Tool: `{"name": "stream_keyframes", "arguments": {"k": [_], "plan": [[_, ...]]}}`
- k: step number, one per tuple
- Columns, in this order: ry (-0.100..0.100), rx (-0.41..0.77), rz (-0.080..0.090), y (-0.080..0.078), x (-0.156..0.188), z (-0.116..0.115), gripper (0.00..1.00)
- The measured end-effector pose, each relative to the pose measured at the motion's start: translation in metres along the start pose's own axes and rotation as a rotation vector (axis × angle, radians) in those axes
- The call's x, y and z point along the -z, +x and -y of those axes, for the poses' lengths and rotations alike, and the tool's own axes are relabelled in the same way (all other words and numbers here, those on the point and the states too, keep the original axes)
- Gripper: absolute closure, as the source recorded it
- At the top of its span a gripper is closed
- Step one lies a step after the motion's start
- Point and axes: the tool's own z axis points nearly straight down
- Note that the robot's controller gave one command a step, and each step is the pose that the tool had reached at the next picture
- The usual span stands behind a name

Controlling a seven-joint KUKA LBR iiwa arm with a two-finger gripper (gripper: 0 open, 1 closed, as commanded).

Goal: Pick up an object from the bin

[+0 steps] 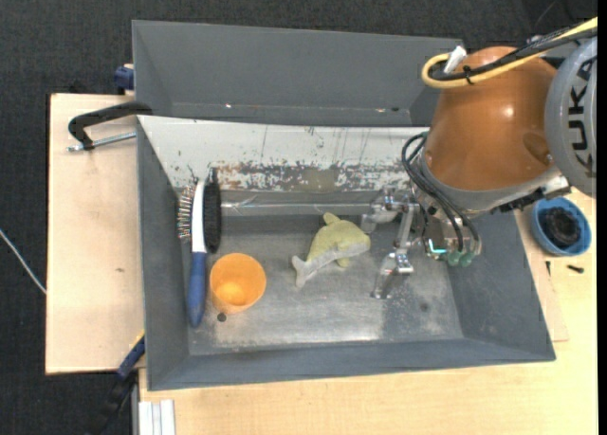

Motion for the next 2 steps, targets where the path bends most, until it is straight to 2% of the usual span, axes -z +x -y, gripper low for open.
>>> {"name": "stream_keyframes", "arguments": {"k": [1,2], "plan": [[-0.004,-0.014,0.019,-0.0607,-0.1593,-0.0284,0.00],[-0.004,-0.015,0.032,-0.0637,-0.1537,-0.0276,1.00]]}}
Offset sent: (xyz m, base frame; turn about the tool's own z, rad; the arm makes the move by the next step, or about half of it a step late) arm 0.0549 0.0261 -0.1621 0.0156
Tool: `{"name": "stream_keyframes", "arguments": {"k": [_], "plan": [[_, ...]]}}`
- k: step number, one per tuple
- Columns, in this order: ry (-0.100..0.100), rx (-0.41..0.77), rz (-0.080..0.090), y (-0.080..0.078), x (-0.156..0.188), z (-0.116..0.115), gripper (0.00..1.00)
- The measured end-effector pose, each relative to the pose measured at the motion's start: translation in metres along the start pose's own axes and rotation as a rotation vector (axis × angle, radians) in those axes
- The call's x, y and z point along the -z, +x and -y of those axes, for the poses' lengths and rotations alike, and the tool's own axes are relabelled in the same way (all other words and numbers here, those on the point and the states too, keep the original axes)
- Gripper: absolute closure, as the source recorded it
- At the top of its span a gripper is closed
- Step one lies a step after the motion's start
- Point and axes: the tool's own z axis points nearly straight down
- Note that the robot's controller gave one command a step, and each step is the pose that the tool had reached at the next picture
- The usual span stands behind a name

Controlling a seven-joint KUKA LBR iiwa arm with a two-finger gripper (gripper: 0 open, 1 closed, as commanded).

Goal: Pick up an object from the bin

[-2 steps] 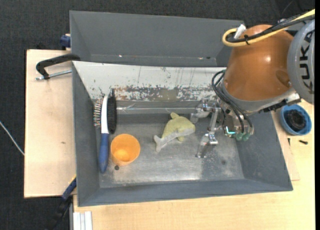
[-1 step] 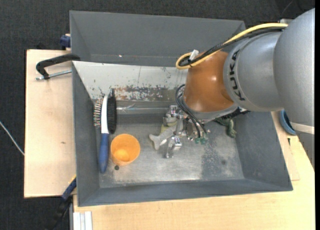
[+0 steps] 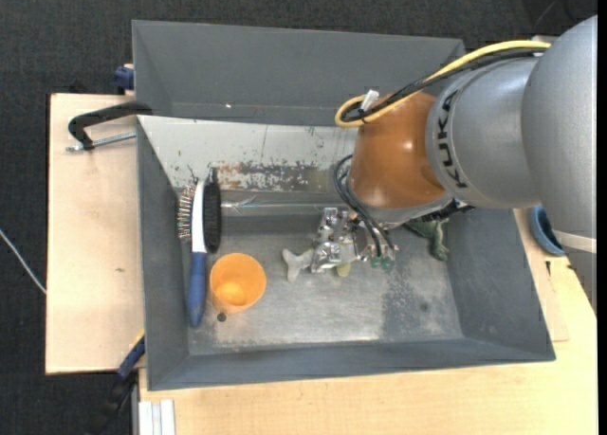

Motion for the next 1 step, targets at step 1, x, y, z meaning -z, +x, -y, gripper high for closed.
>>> {"name": "stream_keyframes", "arguments": {"k": [1], "plan": [[-0.002,0.461,-0.014,-0.0165,0.1288,-0.0142,1.00]]}}
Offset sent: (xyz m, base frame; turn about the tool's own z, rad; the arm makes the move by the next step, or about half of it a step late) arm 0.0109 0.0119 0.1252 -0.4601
